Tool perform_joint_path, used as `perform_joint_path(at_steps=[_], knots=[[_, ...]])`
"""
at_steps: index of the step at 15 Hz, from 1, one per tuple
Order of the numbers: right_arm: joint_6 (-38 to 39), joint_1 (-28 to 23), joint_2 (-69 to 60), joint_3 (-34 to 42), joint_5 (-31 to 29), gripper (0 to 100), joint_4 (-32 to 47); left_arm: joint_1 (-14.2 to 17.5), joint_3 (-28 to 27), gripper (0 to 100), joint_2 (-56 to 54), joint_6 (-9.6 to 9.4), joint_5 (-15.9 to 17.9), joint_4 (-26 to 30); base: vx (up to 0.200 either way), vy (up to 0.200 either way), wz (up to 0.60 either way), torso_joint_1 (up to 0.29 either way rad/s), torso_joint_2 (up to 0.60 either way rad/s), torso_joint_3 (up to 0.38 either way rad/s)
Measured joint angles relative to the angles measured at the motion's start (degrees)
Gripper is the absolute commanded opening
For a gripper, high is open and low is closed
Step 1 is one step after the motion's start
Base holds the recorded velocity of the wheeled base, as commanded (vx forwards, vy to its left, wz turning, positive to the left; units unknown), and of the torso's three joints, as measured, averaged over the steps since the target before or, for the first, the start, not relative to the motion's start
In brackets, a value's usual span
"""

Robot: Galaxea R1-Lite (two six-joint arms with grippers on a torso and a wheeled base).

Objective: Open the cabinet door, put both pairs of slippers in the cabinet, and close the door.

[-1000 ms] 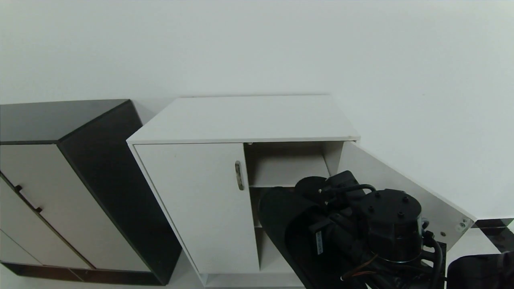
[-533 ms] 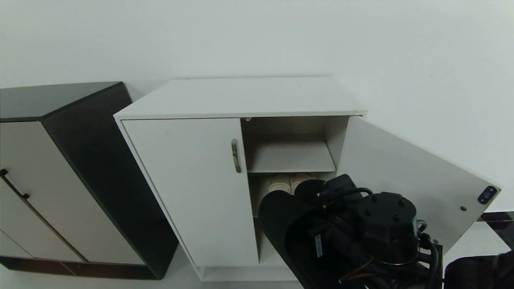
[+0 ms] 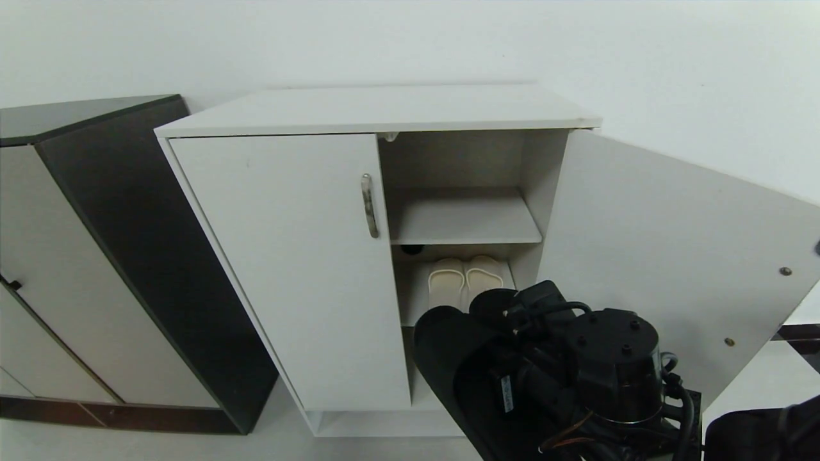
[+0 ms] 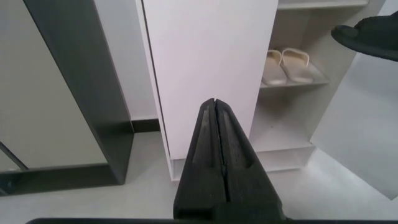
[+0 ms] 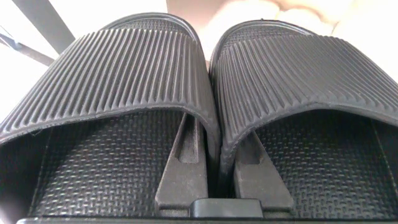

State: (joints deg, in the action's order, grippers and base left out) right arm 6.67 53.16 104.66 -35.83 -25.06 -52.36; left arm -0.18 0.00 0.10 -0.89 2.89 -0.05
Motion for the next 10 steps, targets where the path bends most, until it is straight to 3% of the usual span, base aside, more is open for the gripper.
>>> perform_joint_path(at_steps=[4,10], knots=[[0.0,0.0,0.22,0.37,0.07,0,0.05,0.0,0.0,0,0.0,0.0,0.0,0.0,0.0,0.0,0.0,-0.027,0.38,0.349],[0.0,0.0,0.8,0.74,0.98,0,-0.41,0.0,0.0,0,0.0,0.0,0.01,-0.02,0.0,0.0,0.0,0.0,0.04,0.041]])
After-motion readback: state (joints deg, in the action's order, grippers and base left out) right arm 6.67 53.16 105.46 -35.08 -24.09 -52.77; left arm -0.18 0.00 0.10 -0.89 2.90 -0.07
